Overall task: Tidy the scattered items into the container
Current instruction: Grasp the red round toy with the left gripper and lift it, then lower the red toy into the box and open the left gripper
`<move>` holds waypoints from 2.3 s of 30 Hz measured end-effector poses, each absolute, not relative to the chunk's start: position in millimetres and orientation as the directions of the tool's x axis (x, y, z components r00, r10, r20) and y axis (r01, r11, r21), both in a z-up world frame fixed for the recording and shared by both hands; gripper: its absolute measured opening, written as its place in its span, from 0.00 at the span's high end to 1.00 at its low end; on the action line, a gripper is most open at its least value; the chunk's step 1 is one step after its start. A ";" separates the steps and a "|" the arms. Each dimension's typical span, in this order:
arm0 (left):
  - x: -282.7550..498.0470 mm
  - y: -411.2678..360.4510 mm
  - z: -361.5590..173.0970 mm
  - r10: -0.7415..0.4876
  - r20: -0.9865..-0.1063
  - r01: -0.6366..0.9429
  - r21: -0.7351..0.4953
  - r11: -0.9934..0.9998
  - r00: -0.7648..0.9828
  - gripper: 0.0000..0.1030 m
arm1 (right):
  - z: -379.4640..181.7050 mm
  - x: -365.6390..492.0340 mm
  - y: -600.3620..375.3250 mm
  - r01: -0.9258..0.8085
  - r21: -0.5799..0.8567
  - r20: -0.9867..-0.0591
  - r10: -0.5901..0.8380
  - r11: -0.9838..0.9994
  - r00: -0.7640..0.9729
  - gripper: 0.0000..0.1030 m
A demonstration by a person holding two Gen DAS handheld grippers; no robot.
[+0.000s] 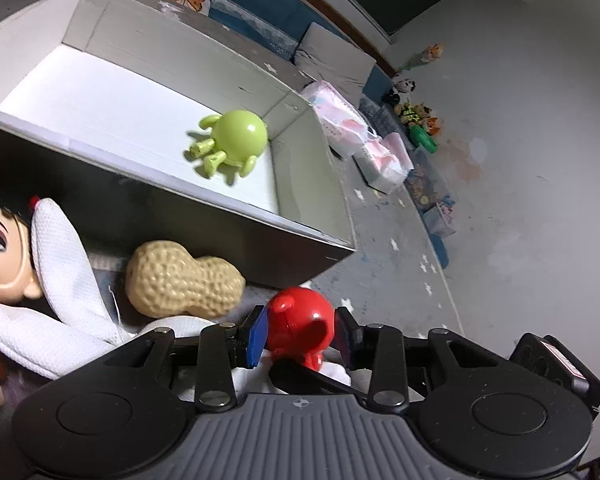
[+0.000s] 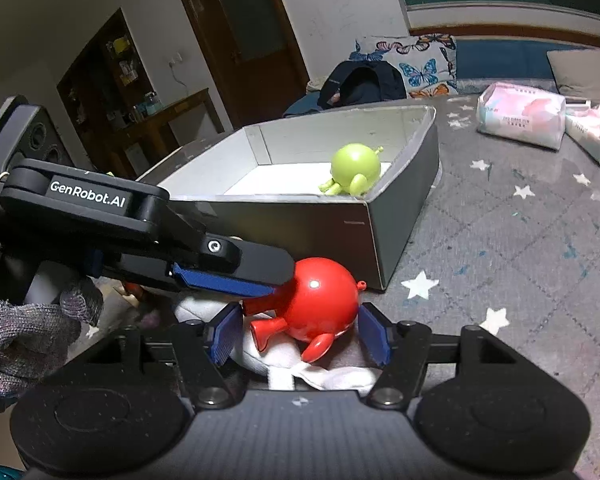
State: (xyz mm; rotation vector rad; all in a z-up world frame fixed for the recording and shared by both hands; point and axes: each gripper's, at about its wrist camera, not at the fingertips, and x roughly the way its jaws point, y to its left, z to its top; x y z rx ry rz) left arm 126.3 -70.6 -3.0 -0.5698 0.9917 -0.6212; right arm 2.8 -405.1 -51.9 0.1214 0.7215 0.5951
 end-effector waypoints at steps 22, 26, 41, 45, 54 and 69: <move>172.0 -34.5 54.7 -0.662 -0.470 0.246 -0.675 0.695 0.584 0.63 | 26.6 61.9 -354.8 -0.600 0.077 -0.523 0.544 0.797 0.656 0.37; 206.7 -17.8 45.0 -0.644 -0.483 0.186 -0.696 0.693 0.593 0.63 | 26.2 92.6 -331.1 -0.624 0.061 -0.552 0.547 0.779 0.629 0.37; 282.5 3.1 -4.7 -0.626 -0.551 0.065 -0.720 0.691 0.552 0.63 | -8.1 177.8 -292.6 -0.643 0.071 -0.701 0.497 0.763 0.512 0.37; 286.5 4.7 -10.2 -0.623 -0.561 0.053 -0.719 0.693 0.545 0.63 | -13.8 187.2 -286.8 -0.648 0.057 -0.723 0.479 0.760 0.498 0.37; 291.1 5.6 -14.5 -0.611 -0.580 0.034 -0.710 0.704 0.539 0.63 | -18.9 195.9 -278.4 -0.659 0.026 -0.755 0.447 0.752 0.480 0.37; 293.9 5.3 -16.5 -0.596 -0.606 0.009 -0.697 0.717 0.527 0.63 | -26.5 203.7 -276.0 -0.656 -0.003 -0.782 0.407 0.754 0.472 0.37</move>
